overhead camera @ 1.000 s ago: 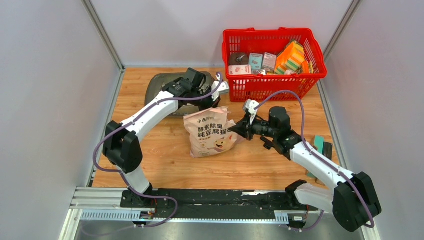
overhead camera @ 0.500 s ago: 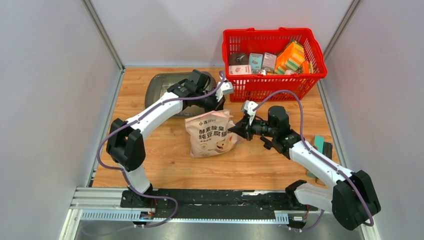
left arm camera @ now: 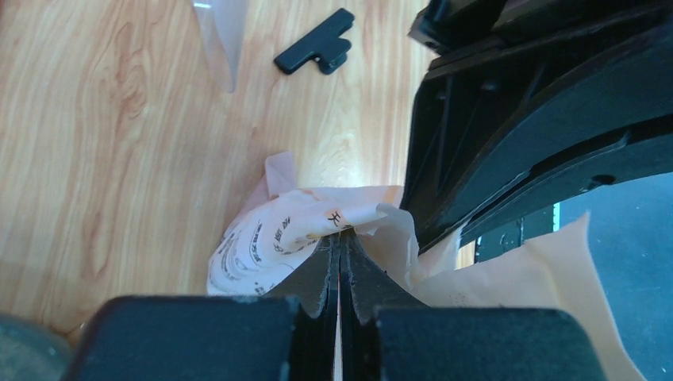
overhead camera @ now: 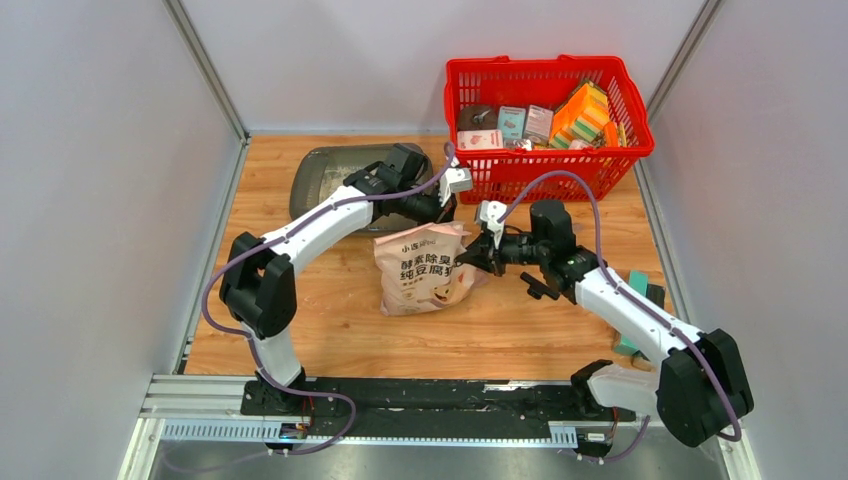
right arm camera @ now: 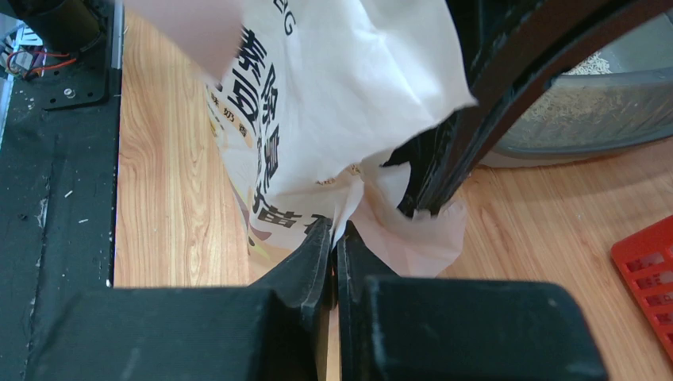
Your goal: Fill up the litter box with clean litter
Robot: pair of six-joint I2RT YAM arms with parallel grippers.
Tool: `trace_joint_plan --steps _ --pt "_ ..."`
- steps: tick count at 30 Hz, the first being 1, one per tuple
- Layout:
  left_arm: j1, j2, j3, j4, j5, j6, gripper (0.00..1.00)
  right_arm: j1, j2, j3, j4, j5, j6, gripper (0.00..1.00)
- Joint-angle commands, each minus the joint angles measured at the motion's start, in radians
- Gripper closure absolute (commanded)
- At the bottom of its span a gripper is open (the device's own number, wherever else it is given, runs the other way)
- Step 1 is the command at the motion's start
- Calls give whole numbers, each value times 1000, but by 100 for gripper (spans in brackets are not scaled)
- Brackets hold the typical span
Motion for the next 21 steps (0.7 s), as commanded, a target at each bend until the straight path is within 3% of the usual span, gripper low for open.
trace_joint_plan --steps 1,11,21 --pt "-43 14 6 68 121 -34 100 -16 9 64 0 -42 -103 94" --pt "-51 10 7 61 132 -31 100 -33 -3 87 -86 -5 -228 92" --pt "-51 3 6 52 134 -27 100 -33 -20 70 -67 82 -264 80"
